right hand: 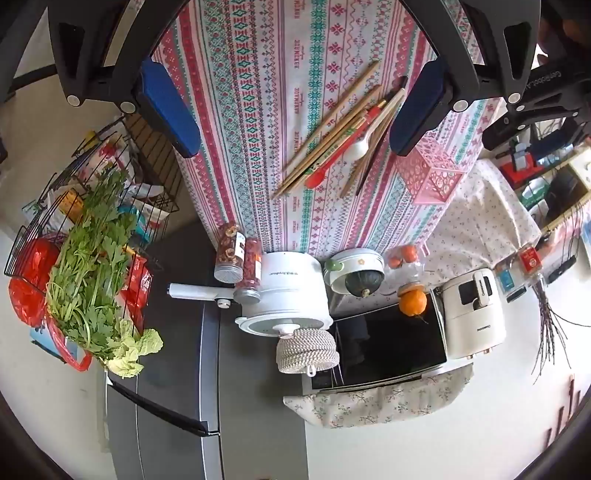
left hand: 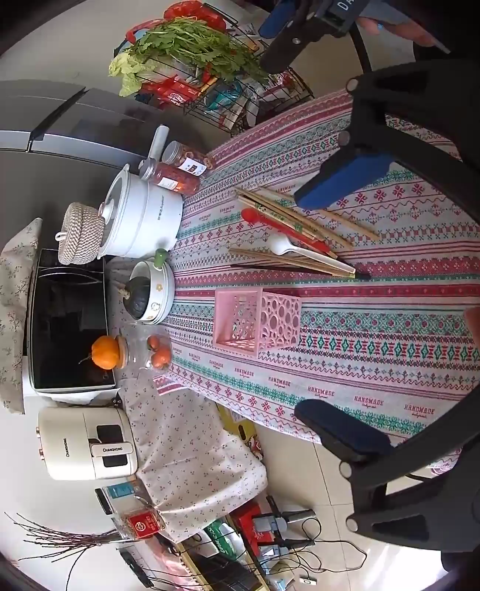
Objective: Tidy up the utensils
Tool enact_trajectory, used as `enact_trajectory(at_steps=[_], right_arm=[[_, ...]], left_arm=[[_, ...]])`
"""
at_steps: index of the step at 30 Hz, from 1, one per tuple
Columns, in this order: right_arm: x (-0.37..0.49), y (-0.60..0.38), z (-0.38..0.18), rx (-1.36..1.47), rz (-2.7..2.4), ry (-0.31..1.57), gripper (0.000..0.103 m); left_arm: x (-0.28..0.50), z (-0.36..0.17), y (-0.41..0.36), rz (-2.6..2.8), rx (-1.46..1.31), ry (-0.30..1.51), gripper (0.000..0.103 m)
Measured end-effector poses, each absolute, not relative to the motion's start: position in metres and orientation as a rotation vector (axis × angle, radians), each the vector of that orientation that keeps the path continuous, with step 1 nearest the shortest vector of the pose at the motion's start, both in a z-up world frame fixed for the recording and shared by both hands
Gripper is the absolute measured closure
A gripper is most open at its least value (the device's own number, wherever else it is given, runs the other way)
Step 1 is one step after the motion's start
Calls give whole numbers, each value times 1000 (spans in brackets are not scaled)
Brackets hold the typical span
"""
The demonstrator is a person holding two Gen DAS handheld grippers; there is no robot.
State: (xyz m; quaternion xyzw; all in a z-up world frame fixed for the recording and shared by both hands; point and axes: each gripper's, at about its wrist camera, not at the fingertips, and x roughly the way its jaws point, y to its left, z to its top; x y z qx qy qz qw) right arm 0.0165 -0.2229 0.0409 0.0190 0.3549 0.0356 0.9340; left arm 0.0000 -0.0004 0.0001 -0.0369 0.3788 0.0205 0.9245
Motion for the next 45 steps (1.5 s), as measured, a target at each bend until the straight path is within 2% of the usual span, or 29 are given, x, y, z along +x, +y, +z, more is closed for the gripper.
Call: enact_trajectory(at_steps=[45], right_arm=[[16, -222, 41, 42, 69, 707, 0]], left_arm=[[-1, -4, -11, 31, -78, 789, 1]])
